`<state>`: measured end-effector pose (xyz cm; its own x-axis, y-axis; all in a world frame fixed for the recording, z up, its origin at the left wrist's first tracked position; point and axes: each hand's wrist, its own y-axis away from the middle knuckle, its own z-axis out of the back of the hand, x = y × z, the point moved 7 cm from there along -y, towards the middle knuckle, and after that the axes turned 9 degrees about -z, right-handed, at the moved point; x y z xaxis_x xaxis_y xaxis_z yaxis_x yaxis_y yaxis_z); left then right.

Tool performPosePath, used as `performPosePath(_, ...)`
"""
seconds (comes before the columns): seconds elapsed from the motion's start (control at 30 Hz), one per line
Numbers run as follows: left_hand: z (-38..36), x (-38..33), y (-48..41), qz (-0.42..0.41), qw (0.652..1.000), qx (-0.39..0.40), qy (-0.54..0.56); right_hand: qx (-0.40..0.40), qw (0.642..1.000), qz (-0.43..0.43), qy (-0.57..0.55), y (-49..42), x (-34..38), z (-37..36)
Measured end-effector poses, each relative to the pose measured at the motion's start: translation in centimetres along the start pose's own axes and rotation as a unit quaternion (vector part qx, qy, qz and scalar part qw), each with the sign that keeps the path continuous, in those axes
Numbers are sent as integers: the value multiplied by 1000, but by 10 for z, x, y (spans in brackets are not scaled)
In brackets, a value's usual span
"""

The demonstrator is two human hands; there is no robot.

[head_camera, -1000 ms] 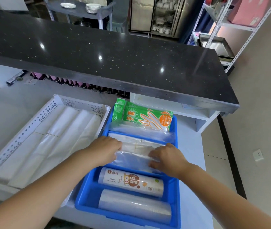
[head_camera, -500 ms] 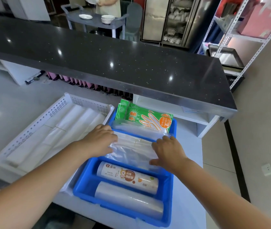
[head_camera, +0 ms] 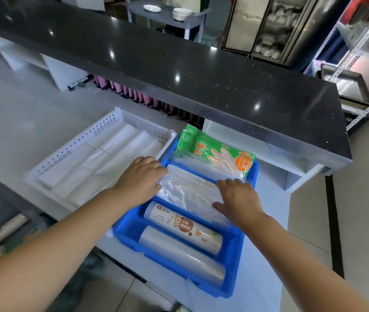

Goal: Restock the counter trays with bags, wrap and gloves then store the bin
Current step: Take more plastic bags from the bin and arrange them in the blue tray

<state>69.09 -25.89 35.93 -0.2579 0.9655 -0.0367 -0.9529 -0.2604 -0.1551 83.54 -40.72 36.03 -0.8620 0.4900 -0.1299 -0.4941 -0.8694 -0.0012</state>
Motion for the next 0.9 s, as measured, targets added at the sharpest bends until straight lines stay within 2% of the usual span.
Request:
performPosePath(0.1,13,10,30,24,999,-4,23,-41,999,10,-19,2,29,21)
performPosePath(0.23,30,41,91,61,997,-10,47,-47,997,50,-40,5,95,40)
performPosePath(0.53,51,156,317,184,979,-30,87,-69,987,121,-83,45,332,62)
performPosePath(0.73,42,223,470,281,956,-6,87,-17,979,171,-108,83,481,40)
performPosePath(0.9,23,271,543,345,932,39,104,34,976,185,-108,92,555,20)
